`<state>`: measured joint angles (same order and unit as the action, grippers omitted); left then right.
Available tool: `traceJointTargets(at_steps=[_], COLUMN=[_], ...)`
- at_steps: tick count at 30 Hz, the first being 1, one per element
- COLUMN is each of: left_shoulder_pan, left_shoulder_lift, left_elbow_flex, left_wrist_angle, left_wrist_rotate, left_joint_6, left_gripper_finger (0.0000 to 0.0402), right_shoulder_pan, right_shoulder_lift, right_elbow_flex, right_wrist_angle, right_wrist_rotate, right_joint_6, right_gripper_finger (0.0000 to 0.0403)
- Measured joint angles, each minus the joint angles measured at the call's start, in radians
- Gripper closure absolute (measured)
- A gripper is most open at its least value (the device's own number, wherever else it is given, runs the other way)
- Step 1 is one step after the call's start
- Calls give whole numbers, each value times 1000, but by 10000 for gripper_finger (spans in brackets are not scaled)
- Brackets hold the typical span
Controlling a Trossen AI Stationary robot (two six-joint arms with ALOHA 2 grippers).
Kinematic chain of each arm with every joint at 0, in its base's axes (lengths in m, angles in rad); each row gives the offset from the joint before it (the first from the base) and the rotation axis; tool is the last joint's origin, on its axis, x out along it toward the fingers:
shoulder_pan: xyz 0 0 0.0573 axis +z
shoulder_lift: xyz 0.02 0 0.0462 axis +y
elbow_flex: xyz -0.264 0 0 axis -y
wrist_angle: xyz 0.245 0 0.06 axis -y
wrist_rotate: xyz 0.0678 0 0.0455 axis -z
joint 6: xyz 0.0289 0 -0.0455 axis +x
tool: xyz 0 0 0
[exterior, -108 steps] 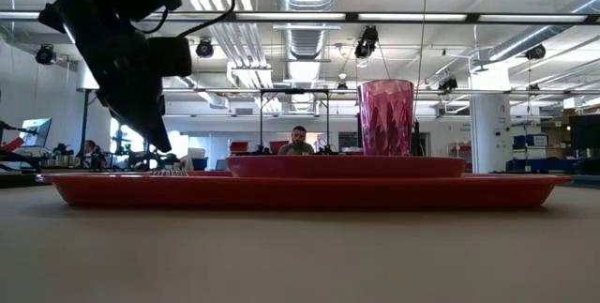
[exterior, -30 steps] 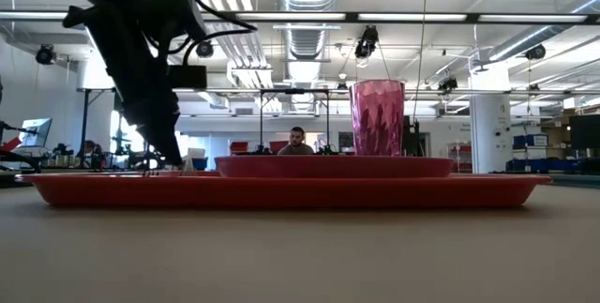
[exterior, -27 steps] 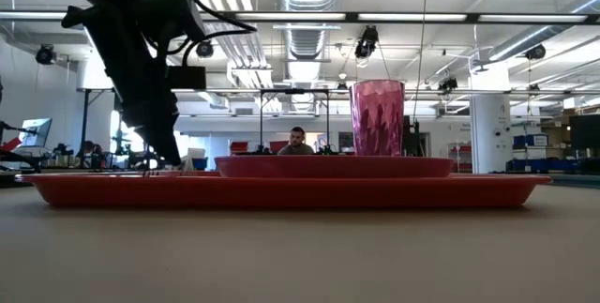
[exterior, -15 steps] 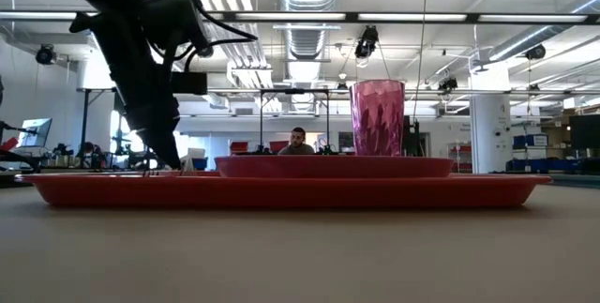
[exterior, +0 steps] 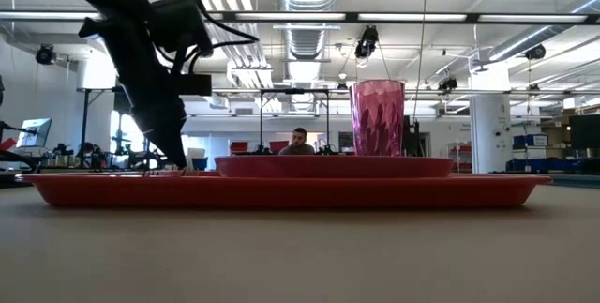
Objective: Pick and place plate/cup/fork/spoon on tray
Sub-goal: Adjust the pink fork on the red tray
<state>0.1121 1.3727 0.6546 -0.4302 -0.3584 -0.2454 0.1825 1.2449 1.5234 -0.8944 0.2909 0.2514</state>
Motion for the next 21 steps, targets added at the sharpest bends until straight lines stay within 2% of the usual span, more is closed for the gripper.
traceJointTargets(at_steps=[13, 21], left_shoulder_pan=[17, 44], left_shoulder_lift=[0, 65], left_elbow_flex=[-7, -10], left_wrist_angle=[-3, 123], left_wrist_rotate=[12, 81], left_joint_6=[-3, 1], left_gripper_finger=[401, 401], right_shoulder_pan=[0, 0], right_shoulder_lift=[0, 0], right_elbow_flex=[0, 0], right_wrist_angle=[0, 0], right_wrist_rotate=[2, 10], right_joint_6=[2, 2], right_gripper_finger=[394, 394])
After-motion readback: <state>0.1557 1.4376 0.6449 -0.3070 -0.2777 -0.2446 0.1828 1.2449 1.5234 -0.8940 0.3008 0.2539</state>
